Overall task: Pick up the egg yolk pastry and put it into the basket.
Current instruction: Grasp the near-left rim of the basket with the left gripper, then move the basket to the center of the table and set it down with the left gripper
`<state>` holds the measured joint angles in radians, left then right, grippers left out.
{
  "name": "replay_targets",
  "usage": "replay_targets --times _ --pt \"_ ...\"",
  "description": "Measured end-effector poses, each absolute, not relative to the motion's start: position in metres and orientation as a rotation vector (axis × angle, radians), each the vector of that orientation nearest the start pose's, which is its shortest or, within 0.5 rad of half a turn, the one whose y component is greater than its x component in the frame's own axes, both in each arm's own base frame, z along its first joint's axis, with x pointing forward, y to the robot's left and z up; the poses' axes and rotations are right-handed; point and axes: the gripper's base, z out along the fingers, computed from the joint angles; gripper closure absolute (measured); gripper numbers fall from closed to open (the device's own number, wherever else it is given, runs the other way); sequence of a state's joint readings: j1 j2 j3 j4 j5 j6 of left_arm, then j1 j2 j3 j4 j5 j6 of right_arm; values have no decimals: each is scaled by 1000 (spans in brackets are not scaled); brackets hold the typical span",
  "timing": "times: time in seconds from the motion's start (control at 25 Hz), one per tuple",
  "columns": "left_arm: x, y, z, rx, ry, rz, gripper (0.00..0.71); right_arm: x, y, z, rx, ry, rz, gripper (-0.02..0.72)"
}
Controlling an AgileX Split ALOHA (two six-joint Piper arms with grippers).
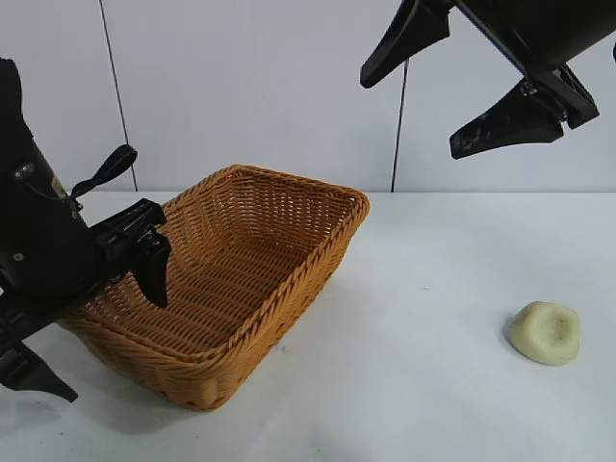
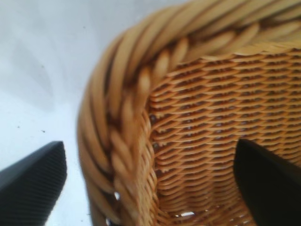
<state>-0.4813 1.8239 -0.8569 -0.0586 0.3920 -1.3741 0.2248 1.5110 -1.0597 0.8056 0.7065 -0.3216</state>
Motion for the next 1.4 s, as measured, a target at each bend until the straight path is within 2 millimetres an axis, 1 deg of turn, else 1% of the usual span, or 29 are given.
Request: replay_targets --times 0.04,0.08,0.12,0.16,0.24,0.32,0.44,0.52,0.6,0.68,0.76,0.88,1.0,1.12,1.28,1.4 --pt "275 -146 120 -1346 2643 -379 526 296 112 276 -63 2512 844 8" --pt "275 -146 120 -1349 2643 -379 579 296 112 276 -63 2512 844 8" --pt "275 -146 121 -1364 2633 -392 610 296 112 276 -63 2512 844 8" --pt "276 -146 122 -1347 2635 -399 621 296 112 276 -63 2512 844 8" --pt "277 -144 124 -1321 2651 -401 623 296 112 276 -63 2512 844 8" --pt "282 -139 132 -1268 2674 -413 623 296 112 276 -63 2512 844 8" --pt "297 -127 149 -1103 2750 -437 624 296 111 275 -64 2512 843 8" --pt "309 -120 160 -928 2812 -457 625 296 111 275 -64 2512 843 8" --pt "322 -118 173 -750 2849 -478 625 296 111 275 -66 2513 840 8" --pt "334 -119 182 -575 2882 -476 625 296 111 275 -67 2513 839 8" --pt "344 -124 185 -436 2930 -457 625 296 111 275 -67 2513 839 8" --pt "358 -129 183 -256 2993 -439 626 296 111 275 -69 2516 840 8" --pt "368 -133 180 -139 3019 -430 626 296 111 275 -71 2517 839 8" --pt "371 -134 172 -101 3035 -424 626 296 111 275 -71 2517 838 8" --pt "373 -135 151 -46 3084 -403 626 296 111 275 -72 2517 838 8" --pt "376 -135 137 -52 3102 -397 626 296 111 275 -72 2518 839 8"
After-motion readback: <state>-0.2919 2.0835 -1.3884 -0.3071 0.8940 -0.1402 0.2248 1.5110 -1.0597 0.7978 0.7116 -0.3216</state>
